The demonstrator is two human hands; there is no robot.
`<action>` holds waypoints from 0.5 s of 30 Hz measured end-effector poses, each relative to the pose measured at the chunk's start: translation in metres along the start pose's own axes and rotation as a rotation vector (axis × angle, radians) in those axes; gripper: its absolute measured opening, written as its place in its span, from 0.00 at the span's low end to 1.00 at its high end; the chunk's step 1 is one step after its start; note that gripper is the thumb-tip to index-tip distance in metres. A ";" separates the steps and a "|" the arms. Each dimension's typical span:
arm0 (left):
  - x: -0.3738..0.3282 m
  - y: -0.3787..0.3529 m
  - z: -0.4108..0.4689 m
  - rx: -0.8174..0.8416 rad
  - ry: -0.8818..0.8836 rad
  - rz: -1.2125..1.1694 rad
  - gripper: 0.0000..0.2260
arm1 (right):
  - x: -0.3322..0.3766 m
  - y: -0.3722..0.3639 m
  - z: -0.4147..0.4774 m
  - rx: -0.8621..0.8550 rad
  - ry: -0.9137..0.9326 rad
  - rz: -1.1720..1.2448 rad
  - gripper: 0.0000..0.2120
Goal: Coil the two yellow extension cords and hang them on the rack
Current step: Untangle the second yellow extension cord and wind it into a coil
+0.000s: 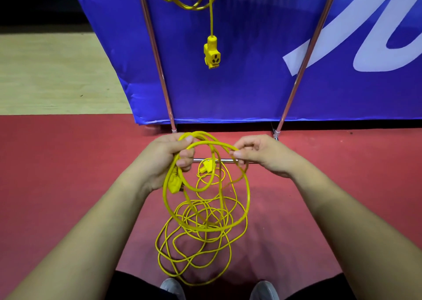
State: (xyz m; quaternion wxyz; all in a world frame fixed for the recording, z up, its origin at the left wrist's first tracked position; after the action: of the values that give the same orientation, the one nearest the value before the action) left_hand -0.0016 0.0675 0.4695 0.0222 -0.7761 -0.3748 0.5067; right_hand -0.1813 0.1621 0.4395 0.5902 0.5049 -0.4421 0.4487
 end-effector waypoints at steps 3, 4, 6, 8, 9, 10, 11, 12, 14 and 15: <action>0.001 0.008 -0.003 -0.030 0.029 -0.012 0.06 | -0.026 0.010 -0.007 -0.128 -0.064 0.001 0.03; 0.003 0.009 -0.004 -0.042 0.056 0.030 0.05 | -0.029 0.011 -0.007 -0.165 -0.061 0.025 0.03; 0.010 0.008 -0.006 -0.066 0.138 0.112 0.04 | -0.023 0.013 -0.003 -0.227 -0.017 -0.002 0.03; 0.017 0.007 -0.007 -0.071 0.218 0.136 0.06 | -0.005 0.012 0.003 -0.233 0.049 -0.078 0.03; 0.019 0.006 -0.007 -0.064 0.237 0.136 0.07 | 0.005 0.008 0.006 -0.205 0.085 -0.129 0.03; 0.020 0.003 -0.006 -0.052 0.249 0.132 0.08 | 0.017 0.001 0.009 -0.160 0.117 -0.179 0.03; 0.021 0.002 -0.006 -0.044 0.259 0.129 0.08 | 0.027 -0.009 0.012 -0.105 0.138 -0.216 0.02; 0.023 0.001 -0.005 -0.043 0.267 0.128 0.09 | 0.034 -0.021 0.014 -0.046 0.152 -0.231 0.02; 0.026 -0.001 -0.004 -0.040 0.261 0.140 0.08 | 0.045 -0.045 0.017 0.062 0.193 -0.244 0.02; 0.027 -0.001 -0.003 -0.035 0.238 0.159 0.07 | 0.048 -0.053 0.019 0.096 0.215 -0.245 0.03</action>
State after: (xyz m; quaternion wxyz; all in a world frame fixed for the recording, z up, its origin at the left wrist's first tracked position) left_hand 0.0053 0.0853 0.4508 0.0130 -0.8582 -0.3155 0.4047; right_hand -0.1212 0.1424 0.4780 0.6595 0.5317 -0.2896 0.4456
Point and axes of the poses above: each hand's wrist, its own z-axis towards the middle knuckle, its own y-axis out of the back of the hand, x = y × z, the point moved 6 cm from there along z, towards the middle knuckle, and after that the axes turned 15 degrees about y, right-handed, at the moved point
